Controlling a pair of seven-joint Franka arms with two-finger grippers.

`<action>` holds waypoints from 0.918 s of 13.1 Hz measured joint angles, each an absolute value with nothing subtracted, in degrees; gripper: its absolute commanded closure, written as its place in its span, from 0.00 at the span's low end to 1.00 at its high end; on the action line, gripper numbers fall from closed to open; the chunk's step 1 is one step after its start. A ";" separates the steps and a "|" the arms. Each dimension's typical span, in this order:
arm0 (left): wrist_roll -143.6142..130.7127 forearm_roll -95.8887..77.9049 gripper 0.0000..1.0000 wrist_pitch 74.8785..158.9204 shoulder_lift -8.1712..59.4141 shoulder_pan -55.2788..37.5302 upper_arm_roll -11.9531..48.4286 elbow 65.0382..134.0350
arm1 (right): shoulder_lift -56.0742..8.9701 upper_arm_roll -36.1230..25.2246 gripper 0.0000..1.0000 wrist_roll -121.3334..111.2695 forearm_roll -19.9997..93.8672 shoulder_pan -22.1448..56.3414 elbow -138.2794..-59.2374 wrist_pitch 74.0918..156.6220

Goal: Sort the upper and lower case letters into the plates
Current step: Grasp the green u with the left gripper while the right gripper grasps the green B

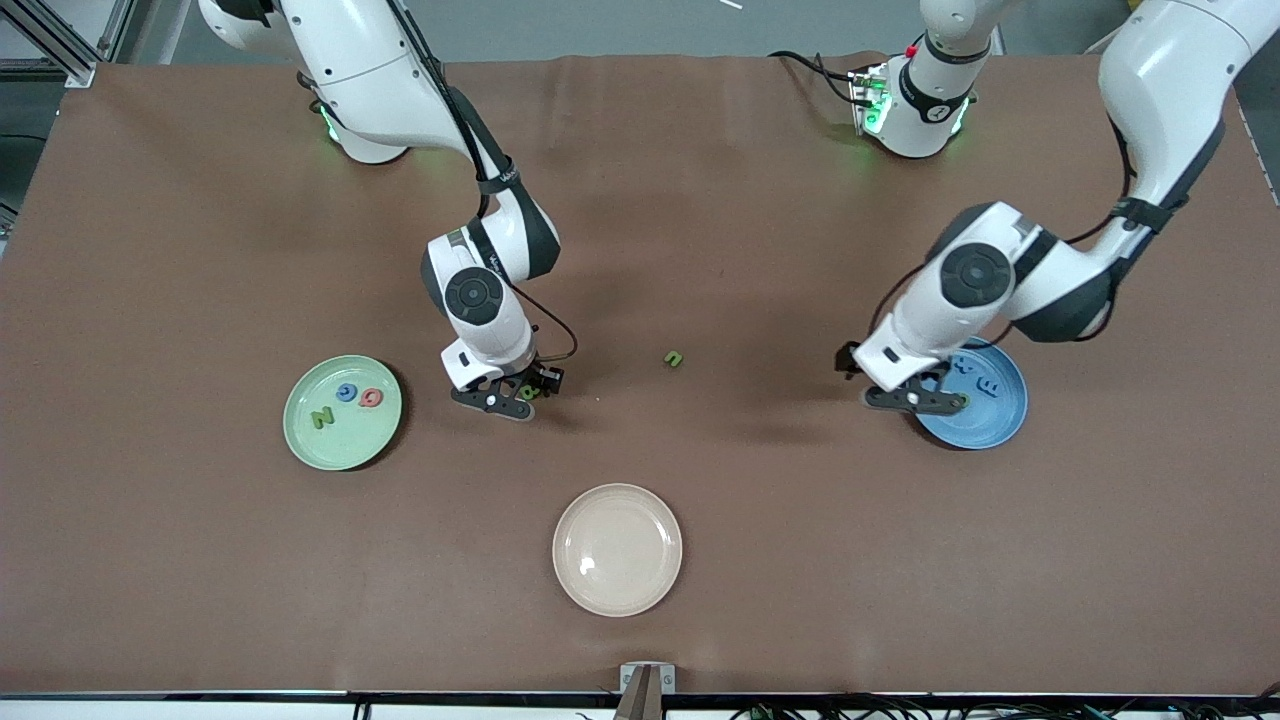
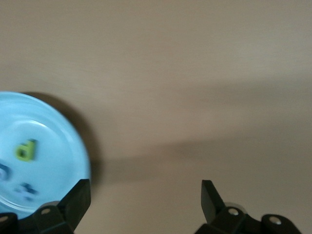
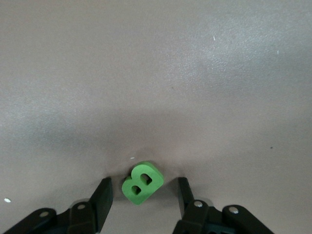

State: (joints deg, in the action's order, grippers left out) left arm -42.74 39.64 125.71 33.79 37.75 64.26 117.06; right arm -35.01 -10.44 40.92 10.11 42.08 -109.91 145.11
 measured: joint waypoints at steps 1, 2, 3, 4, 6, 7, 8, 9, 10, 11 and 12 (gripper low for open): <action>-46.79 39.56 0.00 125.72 33.81 35.48 65.17 117.07 | -35.01 -10.49 0.39 40.92 10.11 42.08 -109.90 145.16; -51.06 39.48 0.00 125.74 33.84 32.07 65.39 117.02 | -35.01 -10.53 0.39 40.92 10.11 42.07 -109.90 145.19; -54.64 39.44 0.00 125.74 33.94 28.70 65.38 116.86 | -35.01 -10.57 0.39 40.92 10.11 42.07 -109.90 145.23; -57.11 39.39 0.00 125.75 34.26 25.63 65.33 116.61 | -35.01 -10.64 0.39 40.92 10.11 42.07 -109.90 145.37; -60.07 39.29 0.00 125.80 35.67 19.75 64.30 114.98 | -35.01 -10.68 0.39 40.91 10.11 42.07 -109.90 145.85; -61.13 39.28 0.00 125.84 36.54 16.05 62.29 113.42 | -35.01 -10.68 0.39 40.91 10.11 42.06 -109.90 145.96; -61.87 39.26 0.00 125.94 37.37 11.69 59.30 111.59 | -35.02 -10.69 0.40 40.91 10.11 42.06 -109.90 146.08; -62.49 39.24 0.00 126.12 38.22 6.57 55.48 109.58 | -35.02 -10.69 0.42 40.91 10.11 42.07 -109.90 146.32; -63.38 39.21 0.01 126.45 39.13 1.64 51.74 107.58 | -35.03 -10.70 0.46 40.91 10.11 42.07 -109.91 146.46; -64.30 39.19 0.01 127.01 40.24 -2.49 48.68 105.67 | -35.03 -10.70 0.48 40.89 10.11 42.07 -109.92 146.51; -64.84 39.19 0.01 127.67 41.48 -5.29 46.67 104.06 | -35.05 -10.70 0.48 40.87 10.10 42.07 -109.93 146.51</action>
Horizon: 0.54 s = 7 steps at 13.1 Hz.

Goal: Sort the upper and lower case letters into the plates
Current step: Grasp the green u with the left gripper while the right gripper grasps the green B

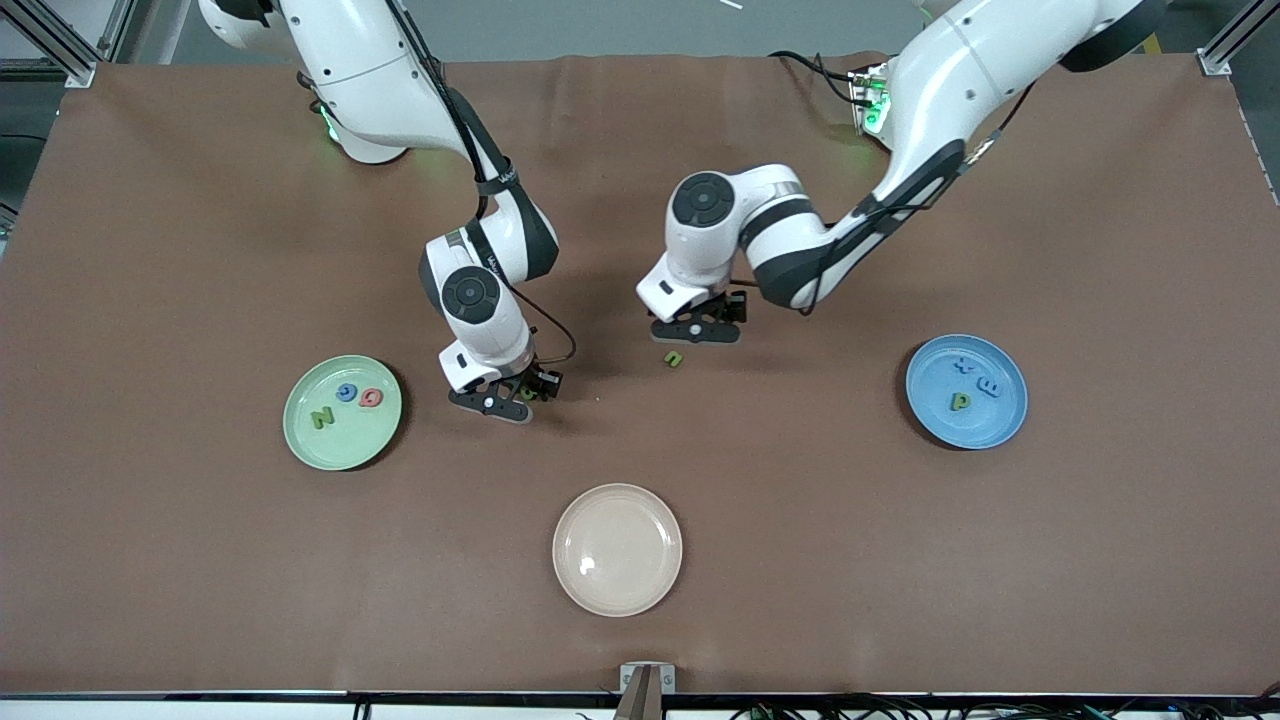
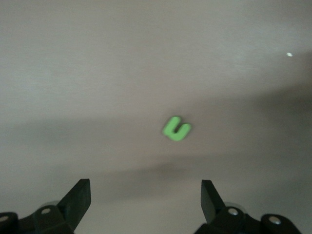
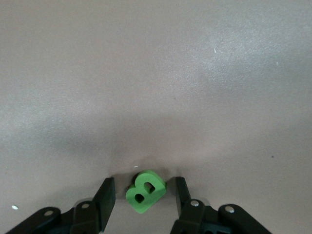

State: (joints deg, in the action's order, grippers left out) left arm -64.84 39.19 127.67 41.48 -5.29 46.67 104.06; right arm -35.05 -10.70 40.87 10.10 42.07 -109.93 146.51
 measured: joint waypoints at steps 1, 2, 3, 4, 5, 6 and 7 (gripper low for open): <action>-65.15 39.19 0.01 128.47 42.72 -7.14 45.22 102.66 | -35.11 -10.69 0.48 40.86 10.10 42.07 -109.95 146.51; -65.17 39.19 0.01 129.26 43.90 -8.37 43.95 101.34 | -35.13 -10.69 0.49 40.86 10.10 42.07 -109.95 146.51; -65.17 39.19 0.01 129.94 44.91 -9.26 42.66 100.16 | -35.13 -10.67 0.51 40.85 10.09 42.08 -109.95 146.51; -65.17 39.19 0.01 130.62 45.76 -10.06 41.39 99.23 | -35.13 -10.65 0.54 40.84 10.08 42.10 -109.95 146.51; -65.17 39.19 0.01 131.27 46.49 -10.89 40.18 98.32 | -35.12 -10.69 0.59 40.84 10.07 42.10 -109.94 146.46; -65.17 39.19 0.03 131.66 47.20 -11.85 39.04 97.33 | -35.12 -10.71 0.66 40.84 10.06 42.10 -109.94 146.44; -65.17 39.19 0.06 131.79 47.84 -12.76 38.11 96.37 | -35.05 -10.80 0.78 40.84 10.06 42.09 -109.93 146.28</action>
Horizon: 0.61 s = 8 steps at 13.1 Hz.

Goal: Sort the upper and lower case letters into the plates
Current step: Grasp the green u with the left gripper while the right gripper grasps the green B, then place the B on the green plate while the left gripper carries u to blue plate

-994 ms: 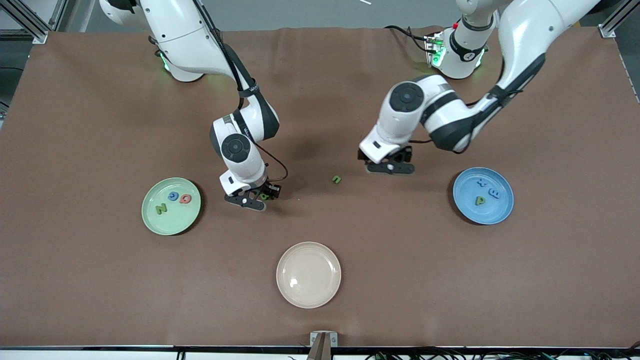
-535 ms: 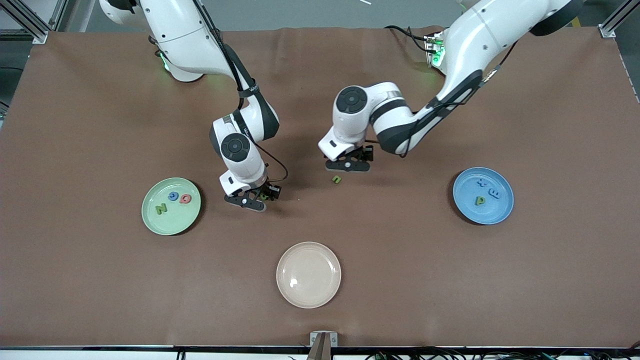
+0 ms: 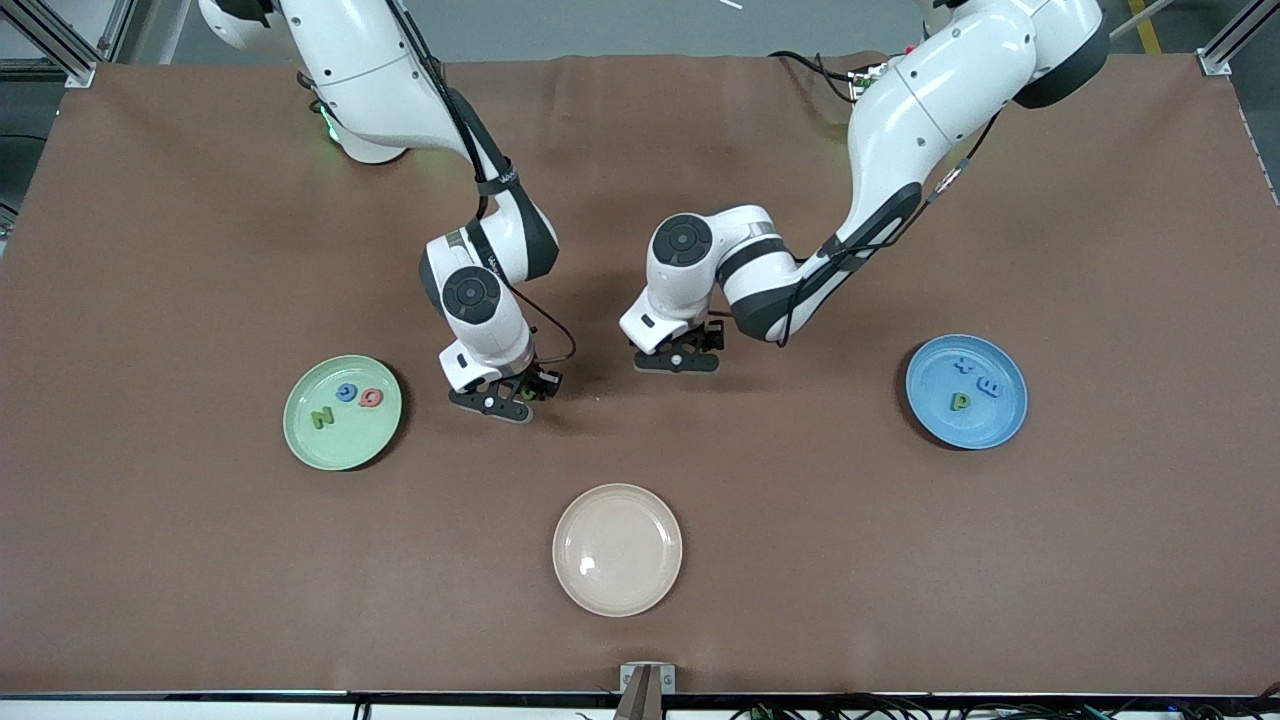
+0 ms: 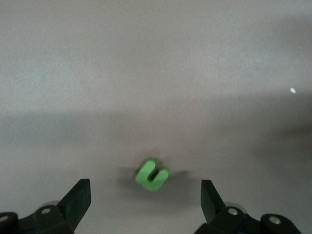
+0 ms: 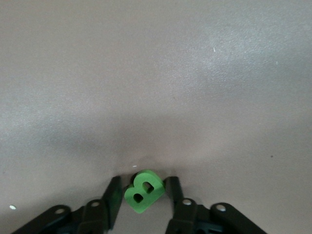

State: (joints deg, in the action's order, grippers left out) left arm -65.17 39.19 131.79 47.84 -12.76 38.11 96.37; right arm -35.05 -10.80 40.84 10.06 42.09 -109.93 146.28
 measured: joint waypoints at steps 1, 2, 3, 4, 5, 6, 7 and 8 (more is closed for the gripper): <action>-65.17 39.19 0.12 131.81 48.47 -13.62 37.42 95.54 | -35.05 -10.81 0.93 40.84 10.05 42.10 -109.93 146.25; -65.17 39.19 0.19 131.81 49.01 -14.31 36.91 94.91 | -34.90 -10.89 0.99 40.84 10.06 42.09 -109.92 145.73; -65.17 39.19 0.23 131.81 49.46 -14.70 36.63 94.50 | -34.92 -10.89 1.00 40.84 10.06 42.09 -109.92 145.75; -65.17 39.19 0.28 131.81 49.71 -14.80 36.47 94.32 | -34.93 -10.89 1.00 40.84 10.06 42.09 -109.91 145.75; -65.17 39.19 0.33 131.81 49.81 -14.80 36.39 94.23 | -34.93 -10.90 1.00 40.84 10.06 42.09 -109.85 145.71; -65.17 39.19 0.36 131.81 49.81 -14.78 36.34 94.17 | -34.95 -10.96 1.00 40.83 10.06 42.07 -109.57 145.20; -65.17 39.19 0.39 131.81 49.81 -14.78 36.33 94.10 | -34.95 -11.17 1.00 40.70 10.06 41.99 -108.79 143.41; -65.16 39.19 0.41 131.81 49.81 -14.78 36.33 94.06 | -34.90 -11.52 1.00 39.92 10.06 41.79 -107.39 140.72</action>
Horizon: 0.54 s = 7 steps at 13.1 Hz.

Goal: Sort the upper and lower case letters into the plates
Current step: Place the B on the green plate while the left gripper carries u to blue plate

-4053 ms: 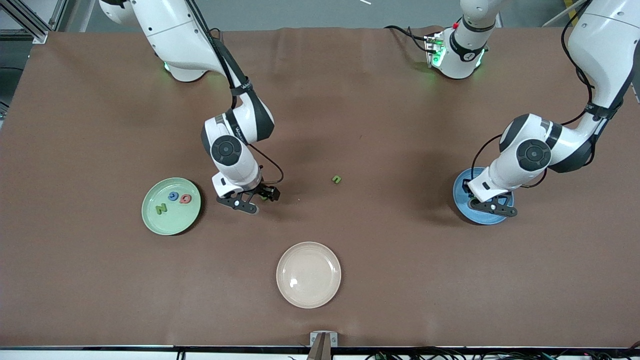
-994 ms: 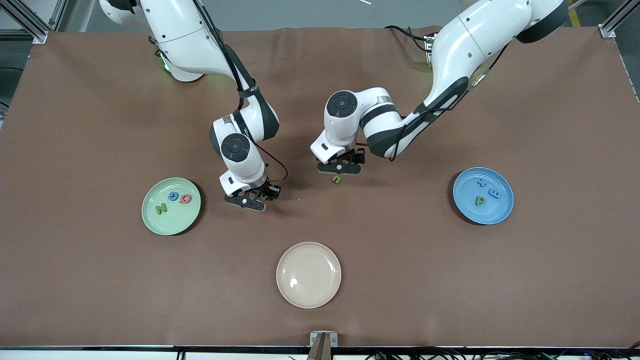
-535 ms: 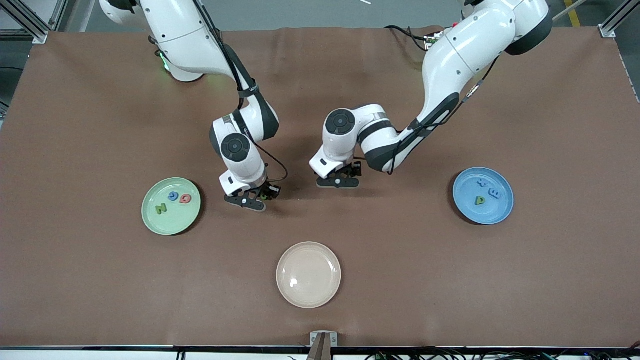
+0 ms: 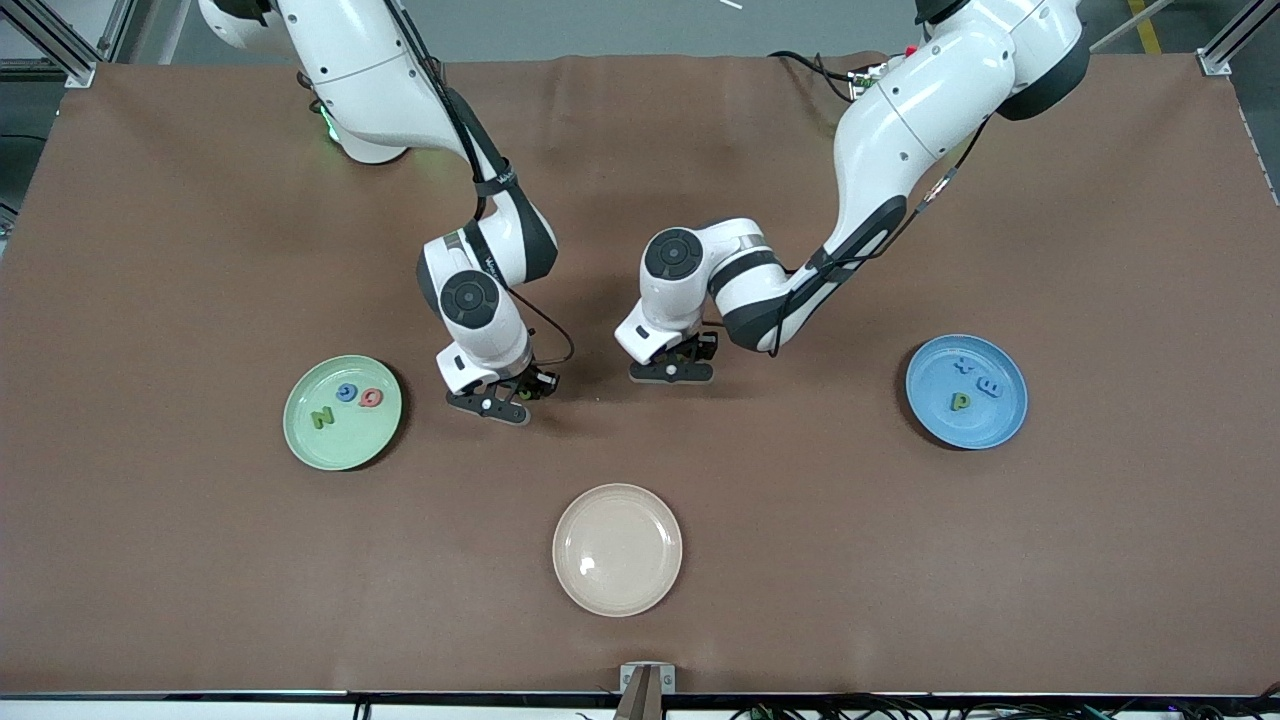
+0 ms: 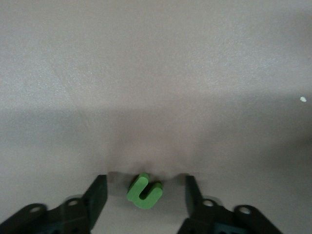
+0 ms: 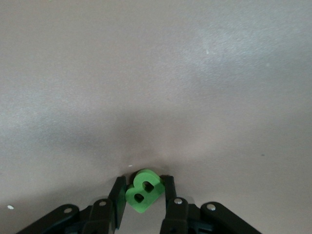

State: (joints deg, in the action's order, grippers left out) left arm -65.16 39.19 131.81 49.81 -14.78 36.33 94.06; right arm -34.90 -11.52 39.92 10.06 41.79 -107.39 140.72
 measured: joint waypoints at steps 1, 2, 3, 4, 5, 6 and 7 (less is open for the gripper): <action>-65.15 39.19 0.44 131.81 49.81 -14.79 36.33 94.04 | -34.71 -12.14 1.00 38.11 10.06 41.40 -105.43 137.21; -65.15 39.19 0.45 131.81 49.81 -14.78 36.33 94.03 | -34.32 -12.93 1.00 35.39 10.06 40.68 -103.58 133.75; -65.12 39.19 0.47 131.81 49.81 -14.79 36.33 94.03 | -33.61 -13.69 1.00 31.69 10.07 39.47 -102.20 130.78; -65.12 39.19 0.48 131.81 49.81 -14.79 36.33 94.03 | -32.69 -14.25 1.00 27.32 10.07 37.60 -101.49 128.79; -65.12 39.19 0.52 131.81 49.81 -14.79 36.32 94.03 | -31.75 -14.56 1.00 22.75 10.07 35.30 -101.43 127.62; -65.12 39.19 0.55 131.81 49.81 -14.79 36.33 94.02 | -31.22 -14.76 0.99 18.30 10.07 32.91 -101.52 126.84; -65.12 39.19 0.55 131.81 49.81 -14.79 36.32 94.02 | -31.02 -14.90 0.99 13.90 10.07 30.49 -101.74 126.47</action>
